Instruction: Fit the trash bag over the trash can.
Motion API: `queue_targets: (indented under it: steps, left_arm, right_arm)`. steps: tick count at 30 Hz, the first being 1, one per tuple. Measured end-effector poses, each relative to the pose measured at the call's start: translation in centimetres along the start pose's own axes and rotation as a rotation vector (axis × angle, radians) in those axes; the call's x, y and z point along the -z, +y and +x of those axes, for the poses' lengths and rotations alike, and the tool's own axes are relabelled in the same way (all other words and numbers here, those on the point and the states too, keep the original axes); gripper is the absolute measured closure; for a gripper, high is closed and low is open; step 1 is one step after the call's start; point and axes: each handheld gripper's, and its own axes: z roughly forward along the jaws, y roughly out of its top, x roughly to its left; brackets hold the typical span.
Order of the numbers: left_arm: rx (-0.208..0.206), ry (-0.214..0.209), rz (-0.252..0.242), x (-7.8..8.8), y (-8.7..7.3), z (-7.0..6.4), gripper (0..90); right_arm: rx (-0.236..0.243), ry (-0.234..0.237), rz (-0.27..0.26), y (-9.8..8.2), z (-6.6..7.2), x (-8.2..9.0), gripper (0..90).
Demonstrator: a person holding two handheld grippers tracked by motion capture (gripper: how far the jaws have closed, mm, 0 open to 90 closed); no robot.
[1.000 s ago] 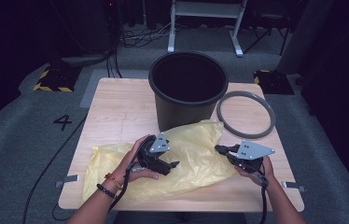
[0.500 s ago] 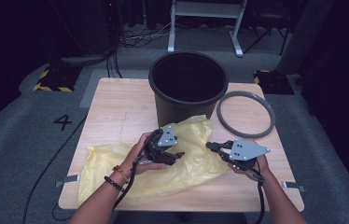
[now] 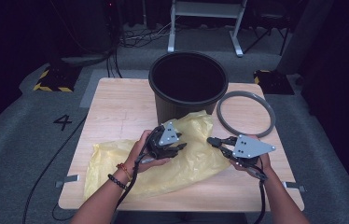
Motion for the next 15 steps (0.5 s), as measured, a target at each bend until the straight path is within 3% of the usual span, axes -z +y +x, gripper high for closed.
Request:
queue_targets:
  steps: [1, 2, 5, 7, 8, 9, 10, 15]
  left_arm:
    - [0.016, 0.013, -0.019, 0.2, 0.1, 0.1, 45.0]
    - [0.042, 0.051, -0.049, 0.8, 0.3, 0.3, 25.1]
    - [0.045, 0.058, -0.060, 1.3, 0.4, 0.6, 15.4]
    - [0.055, 0.071, -0.067, 1.9, 0.4, 1.1, 15.4]
    - [0.080, 0.045, -0.051, 2.2, 0.4, 1.9, 15.7]
    - [0.080, 0.045, -0.051, 2.2, 0.4, 1.9, 15.7]
    - [0.079, 0.011, -0.040, 2.4, 0.2, 2.5, 15.6]
    - [0.109, -0.027, 0.014, 2.3, -0.1, 3.7, 17.5]
  right_arm:
    - [0.000, 0.000, 0.000, 0.0, 0.0, 0.0, 90.0]
    - [0.005, 0.008, 0.000, 0.1, 0.0, 0.0, 90.0]
    - [0.009, 0.014, -0.004, 0.2, 0.0, 0.1, 90.0]
    - [0.018, 0.030, -0.007, 0.3, 0.0, 0.2, 90.0]
    - [0.026, 0.040, -0.013, 0.4, 0.0, 0.3, 90.0]
    - [0.026, 0.040, -0.013, 0.4, 0.0, 0.3, 90.0]
    - [0.041, 0.055, -0.022, 0.7, 0.0, 0.4, 90.0]
    - [0.079, 0.068, -0.034, 1.4, 0.0, 0.5, 90.0]
